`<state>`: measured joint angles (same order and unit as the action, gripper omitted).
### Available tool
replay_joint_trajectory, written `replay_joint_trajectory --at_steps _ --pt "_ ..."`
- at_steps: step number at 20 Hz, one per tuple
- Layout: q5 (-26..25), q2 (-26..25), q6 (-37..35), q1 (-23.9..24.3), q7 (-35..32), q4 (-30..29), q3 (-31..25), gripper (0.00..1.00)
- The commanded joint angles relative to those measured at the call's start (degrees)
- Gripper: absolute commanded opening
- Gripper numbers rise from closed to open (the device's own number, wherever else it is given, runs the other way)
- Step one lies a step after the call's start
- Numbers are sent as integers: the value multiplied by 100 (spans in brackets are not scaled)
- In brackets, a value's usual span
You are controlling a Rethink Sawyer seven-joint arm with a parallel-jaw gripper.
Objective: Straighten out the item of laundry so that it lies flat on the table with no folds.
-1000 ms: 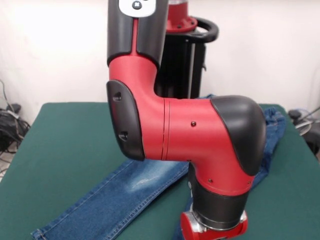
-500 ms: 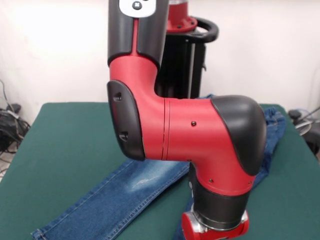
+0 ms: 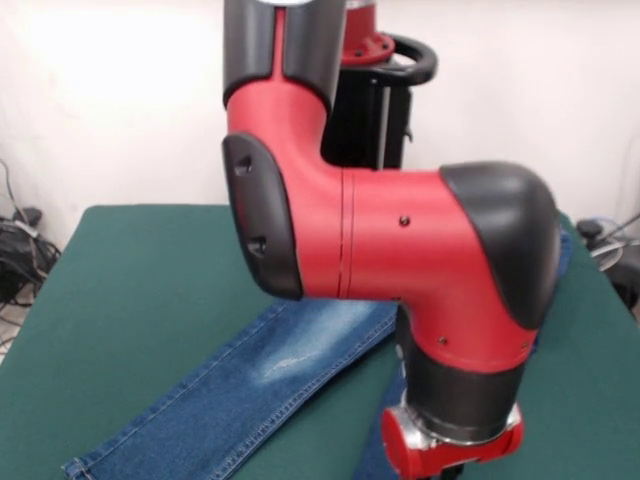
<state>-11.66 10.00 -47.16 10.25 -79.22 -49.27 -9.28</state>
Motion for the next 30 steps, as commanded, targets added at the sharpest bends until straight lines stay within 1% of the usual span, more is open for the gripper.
replay_joint_trajectory --at_steps 1,4,11,15,17,20,21,24,25,28,29,30 --pt "322 220 -880 -137 -1433 15 180 0" --pt "326 288 -762 -89 -1379 -156 162 0" --pt "337 93 -734 14 -1192 4 84 0" --pt "315 -93 -791 49 -1106 277 41 0" --pt "296 -280 -873 88 -1006 525 0 0" --pt "241 -411 -1001 105 -877 813 -6 0" --pt "242 -412 -989 104 -890 804 1 0" --pt "197 -256 -337 133 -856 432 -41 0" --pt "185 -220 -195 139 -837 342 -54 100" --pt "154 -335 -672 16 -992 631 93 100" --pt "137 -330 -733 -14 -1014 675 127 100" --pt "145 -289 -745 -30 -1063 599 154 100"
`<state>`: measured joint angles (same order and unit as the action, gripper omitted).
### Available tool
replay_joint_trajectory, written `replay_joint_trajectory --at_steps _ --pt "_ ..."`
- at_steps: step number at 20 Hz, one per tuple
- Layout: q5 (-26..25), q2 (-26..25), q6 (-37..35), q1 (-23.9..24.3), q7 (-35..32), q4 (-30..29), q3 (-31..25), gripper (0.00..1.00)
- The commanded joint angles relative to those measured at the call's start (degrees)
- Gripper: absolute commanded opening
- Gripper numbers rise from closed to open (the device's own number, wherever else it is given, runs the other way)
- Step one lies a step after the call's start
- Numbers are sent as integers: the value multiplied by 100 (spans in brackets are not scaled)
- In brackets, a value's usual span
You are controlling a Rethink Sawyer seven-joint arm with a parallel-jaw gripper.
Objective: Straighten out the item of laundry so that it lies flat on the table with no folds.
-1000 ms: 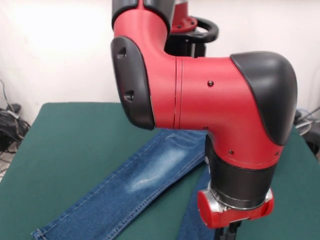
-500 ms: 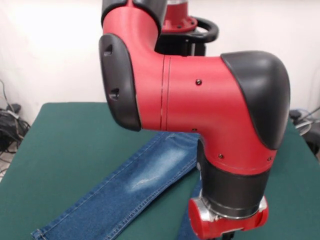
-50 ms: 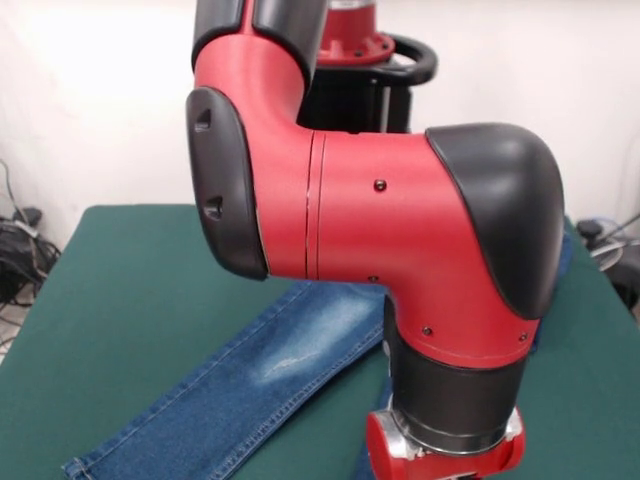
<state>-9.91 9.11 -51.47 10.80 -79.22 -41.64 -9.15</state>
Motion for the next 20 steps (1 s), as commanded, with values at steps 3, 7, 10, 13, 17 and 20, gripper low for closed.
replay_joint_trajectory --at_steps 3,7,10,13,17,20 --pt "-10 -44 -232 -112 -1166 -485 199 100" --pt "23 34 14 -120 -1249 -819 218 100" --pt "65 112 -7 -123 -1245 -979 255 100" --pt "61 343 -100 -125 -1176 -1265 331 100" --pt "8 611 124 -150 -1252 -1698 462 100" --pt "27 726 335 -119 -1271 -1993 457 100"
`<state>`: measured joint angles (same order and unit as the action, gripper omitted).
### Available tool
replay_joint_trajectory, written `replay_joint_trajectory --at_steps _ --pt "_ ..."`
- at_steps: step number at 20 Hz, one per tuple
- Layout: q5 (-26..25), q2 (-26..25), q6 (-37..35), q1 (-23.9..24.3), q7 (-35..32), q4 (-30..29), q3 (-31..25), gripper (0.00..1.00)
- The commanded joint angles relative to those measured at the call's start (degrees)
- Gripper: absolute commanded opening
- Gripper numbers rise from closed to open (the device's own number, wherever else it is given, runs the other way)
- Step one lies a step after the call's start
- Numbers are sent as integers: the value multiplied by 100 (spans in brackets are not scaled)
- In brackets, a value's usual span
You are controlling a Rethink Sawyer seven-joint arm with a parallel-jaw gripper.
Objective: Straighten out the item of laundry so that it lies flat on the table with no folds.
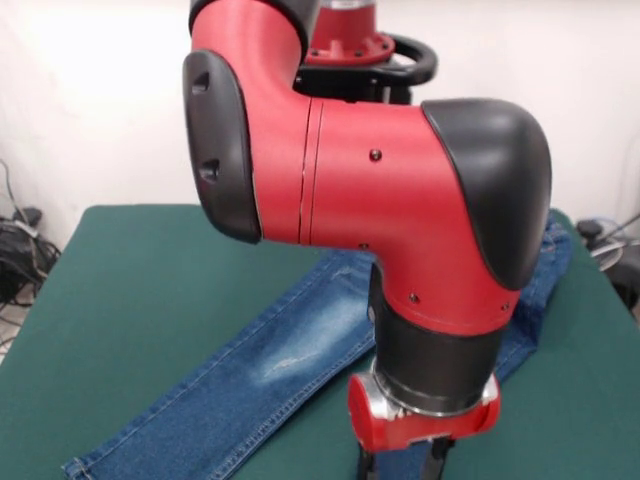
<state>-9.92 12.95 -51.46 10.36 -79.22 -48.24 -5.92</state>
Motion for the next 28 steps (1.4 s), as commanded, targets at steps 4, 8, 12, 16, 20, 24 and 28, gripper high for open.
replay_joint_trajectory --at_steps 4,8,12,16,20,24,28 --pt "65 511 516 -2 -1214 -1725 54 100" --pt "93 486 527 36 -1164 -1745 9 100" --pt "172 223 579 54 -1119 -1539 -147 100" --pt "211 -43 546 5 -1111 -1214 -225 100" --pt "230 -91 612 -49 -1205 -1200 -214 100" --pt "209 -94 725 -99 -1295 -1240 -158 100" --pt "216 -82 712 -150 -1348 -1220 -115 100"
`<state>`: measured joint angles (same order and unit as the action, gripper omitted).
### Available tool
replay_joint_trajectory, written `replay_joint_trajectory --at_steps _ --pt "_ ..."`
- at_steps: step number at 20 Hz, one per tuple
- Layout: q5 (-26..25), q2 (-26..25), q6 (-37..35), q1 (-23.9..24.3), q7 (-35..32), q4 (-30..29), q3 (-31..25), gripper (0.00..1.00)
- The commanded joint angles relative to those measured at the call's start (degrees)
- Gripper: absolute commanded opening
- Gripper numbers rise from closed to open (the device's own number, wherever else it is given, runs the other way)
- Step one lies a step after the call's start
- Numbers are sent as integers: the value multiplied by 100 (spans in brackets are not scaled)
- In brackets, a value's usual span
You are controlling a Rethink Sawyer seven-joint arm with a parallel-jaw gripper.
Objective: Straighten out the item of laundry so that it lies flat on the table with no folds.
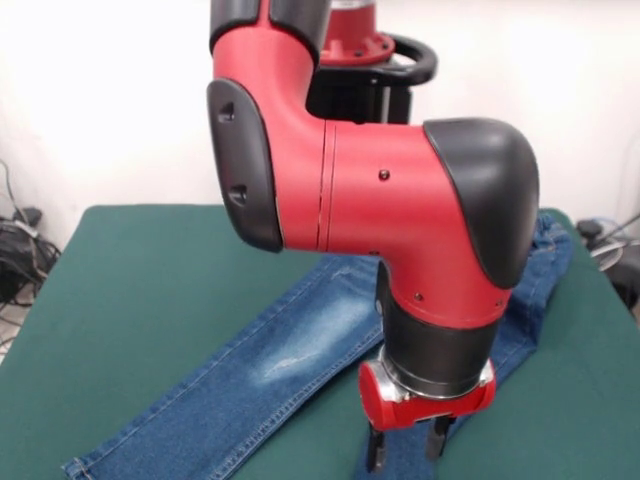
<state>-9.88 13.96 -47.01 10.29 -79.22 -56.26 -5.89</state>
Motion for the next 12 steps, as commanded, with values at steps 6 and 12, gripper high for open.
replay_joint_trajectory --at_steps 6,12 --pt "238 -279 313 -151 -1343 -375 -158 100" --pt "282 -312 442 -219 -1454 -432 -198 100"
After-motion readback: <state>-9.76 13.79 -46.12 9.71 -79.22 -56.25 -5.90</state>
